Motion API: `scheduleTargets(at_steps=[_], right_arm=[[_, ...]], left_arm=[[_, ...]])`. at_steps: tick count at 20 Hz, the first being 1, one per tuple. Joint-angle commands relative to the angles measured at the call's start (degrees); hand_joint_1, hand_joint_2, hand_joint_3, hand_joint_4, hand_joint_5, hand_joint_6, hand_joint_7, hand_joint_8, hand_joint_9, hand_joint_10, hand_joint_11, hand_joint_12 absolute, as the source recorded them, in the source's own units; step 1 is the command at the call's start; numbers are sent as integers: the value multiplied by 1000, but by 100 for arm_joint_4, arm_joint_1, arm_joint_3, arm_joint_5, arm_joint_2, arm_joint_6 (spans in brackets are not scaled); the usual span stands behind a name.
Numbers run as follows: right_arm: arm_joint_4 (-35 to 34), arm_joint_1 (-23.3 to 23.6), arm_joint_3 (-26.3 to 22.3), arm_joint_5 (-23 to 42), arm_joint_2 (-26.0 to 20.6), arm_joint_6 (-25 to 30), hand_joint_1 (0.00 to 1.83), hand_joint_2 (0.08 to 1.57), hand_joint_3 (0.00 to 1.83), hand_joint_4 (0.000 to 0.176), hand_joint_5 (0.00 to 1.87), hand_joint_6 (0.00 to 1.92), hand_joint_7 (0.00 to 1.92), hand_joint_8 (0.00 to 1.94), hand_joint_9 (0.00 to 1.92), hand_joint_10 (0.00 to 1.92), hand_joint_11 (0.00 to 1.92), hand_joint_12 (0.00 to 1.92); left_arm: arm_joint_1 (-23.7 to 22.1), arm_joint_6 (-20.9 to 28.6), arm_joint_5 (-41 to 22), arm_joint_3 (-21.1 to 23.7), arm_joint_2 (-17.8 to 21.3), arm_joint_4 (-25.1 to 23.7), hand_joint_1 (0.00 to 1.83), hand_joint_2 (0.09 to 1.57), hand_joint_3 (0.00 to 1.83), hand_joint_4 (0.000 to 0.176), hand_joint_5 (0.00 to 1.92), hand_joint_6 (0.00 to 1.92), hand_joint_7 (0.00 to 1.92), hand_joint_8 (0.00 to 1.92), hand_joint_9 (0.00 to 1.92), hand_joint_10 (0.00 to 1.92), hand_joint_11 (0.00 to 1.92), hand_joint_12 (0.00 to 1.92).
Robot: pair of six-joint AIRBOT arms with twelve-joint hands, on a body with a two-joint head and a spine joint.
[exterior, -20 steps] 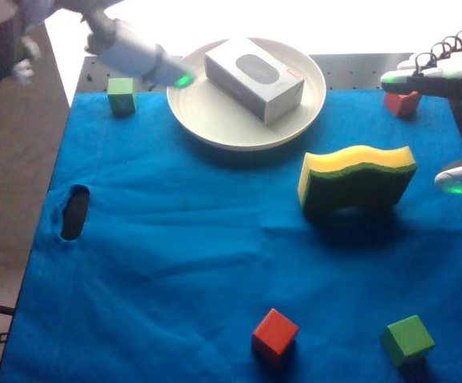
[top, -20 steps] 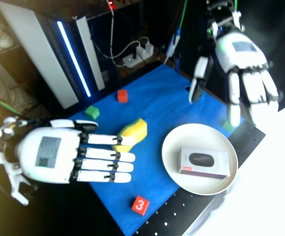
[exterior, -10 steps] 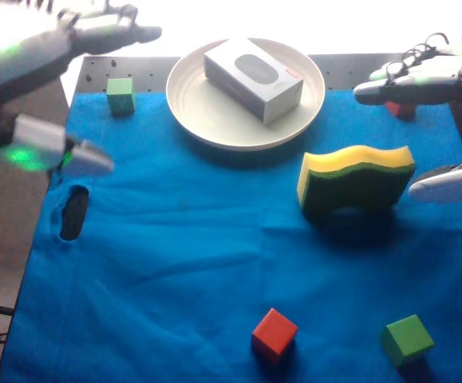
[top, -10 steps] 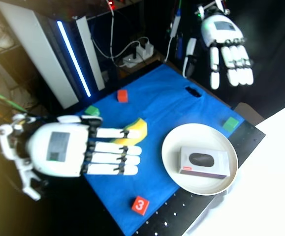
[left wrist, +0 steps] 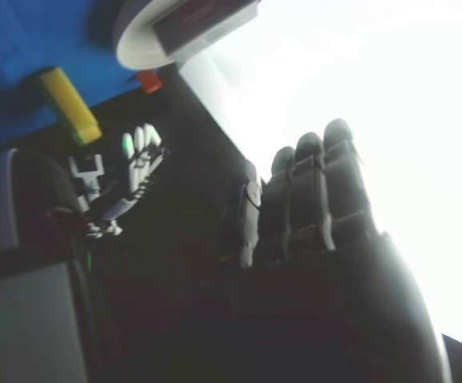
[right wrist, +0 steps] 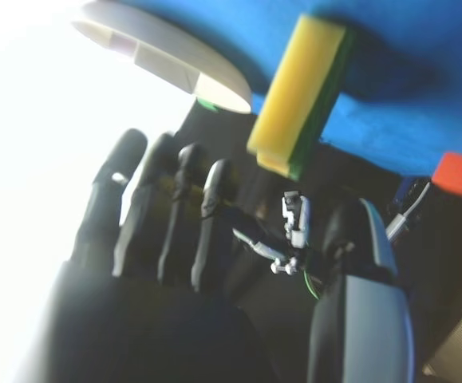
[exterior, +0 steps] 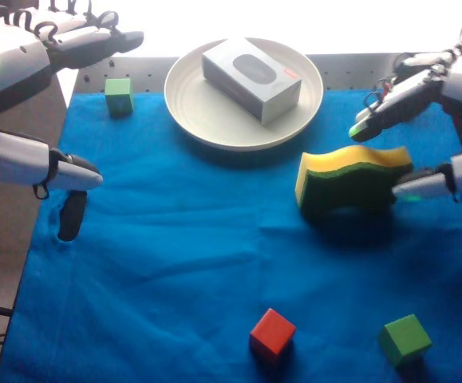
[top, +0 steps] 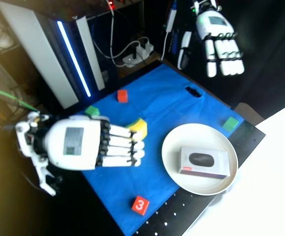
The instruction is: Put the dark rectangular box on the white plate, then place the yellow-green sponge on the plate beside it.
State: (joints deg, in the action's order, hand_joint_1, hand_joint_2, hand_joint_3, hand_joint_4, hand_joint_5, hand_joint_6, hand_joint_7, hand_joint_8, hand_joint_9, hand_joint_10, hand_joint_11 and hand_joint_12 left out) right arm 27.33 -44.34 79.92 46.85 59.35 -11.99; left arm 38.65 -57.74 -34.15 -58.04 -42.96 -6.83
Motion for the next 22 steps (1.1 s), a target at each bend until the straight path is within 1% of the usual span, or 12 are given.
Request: scheduleTargets(at_steps=[1,4,5,8,9,15,16,17,19,20,21,22], right_arm=[[-149,119,33,477,73,38,1148,1016,4,0,1164,671,877,1274,816,1610,769,1915],[-108,208,98,470,191,37,1264,960,0,0,856,1392,976,1620,1060,1852,1105,1921],[-110,240,117,470,213,37,1184,1075,18,0,934,1142,967,1642,1078,1866,1133,1921],[-147,355,162,470,253,37,1164,1111,8,0,954,1075,949,1716,1079,1919,1163,1921],[-155,394,166,470,253,37,1299,1041,0,0,742,1528,941,1838,1099,1921,1194,1921],[-154,427,167,470,254,37,1292,1045,0,0,734,1544,936,1834,1082,1921,1175,1921],[-154,427,167,470,254,37,1179,1105,7,0,892,1169,833,1566,916,1786,988,1921],[-155,427,165,470,254,37,1179,1105,7,0,892,1169,833,1566,916,1786,988,1921],[-156,427,148,474,249,37,880,927,0,0,603,230,669,321,599,601,407,1192],[-157,427,147,474,248,37,880,927,0,0,603,230,669,321,599,601,407,1192],[-158,427,149,474,241,37,787,860,0,3,470,18,515,23,505,86,213,858],[-158,427,149,474,231,37,787,860,0,3,470,18,515,23,505,86,213,858]], left_arm=[[-33,-7,-694,17,37,93,900,917,4,84,122,7,43,11,15,5,3,1],[-31,-7,-704,33,38,93,906,907,0,76,135,8,63,13,28,8,5,2],[-31,-7,-710,36,37,94,895,908,0,77,134,7,62,11,23,5,4,2],[-28,-7,-716,42,37,94,893,905,0,63,143,9,72,12,21,4,0,0],[-26,-7,-716,44,35,94,907,900,0,82,132,3,63,5,3,0,0,0],[-19,-6,-739,45,35,96,901,903,0,69,153,7,78,6,19,6,0,0],[-18,-6,-742,46,35,97,913,900,0,57,169,11,102,13,31,9,0,0],[-16,-6,-745,49,35,97,913,900,0,57,169,11,102,13,31,9,0,0],[-2,-5,-749,52,35,100,928,908,2,46,167,7,101,9,16,1,0,0],[6,-5,-749,52,35,104,928,908,2,46,167,7,101,9,16,1,0,0],[12,-4,-750,54,36,108,906,907,1,59,167,5,97,5,20,3,0,0],[15,-4,-753,56,36,114,906,907,1,59,167,5,97,5,20,3,0,0]])
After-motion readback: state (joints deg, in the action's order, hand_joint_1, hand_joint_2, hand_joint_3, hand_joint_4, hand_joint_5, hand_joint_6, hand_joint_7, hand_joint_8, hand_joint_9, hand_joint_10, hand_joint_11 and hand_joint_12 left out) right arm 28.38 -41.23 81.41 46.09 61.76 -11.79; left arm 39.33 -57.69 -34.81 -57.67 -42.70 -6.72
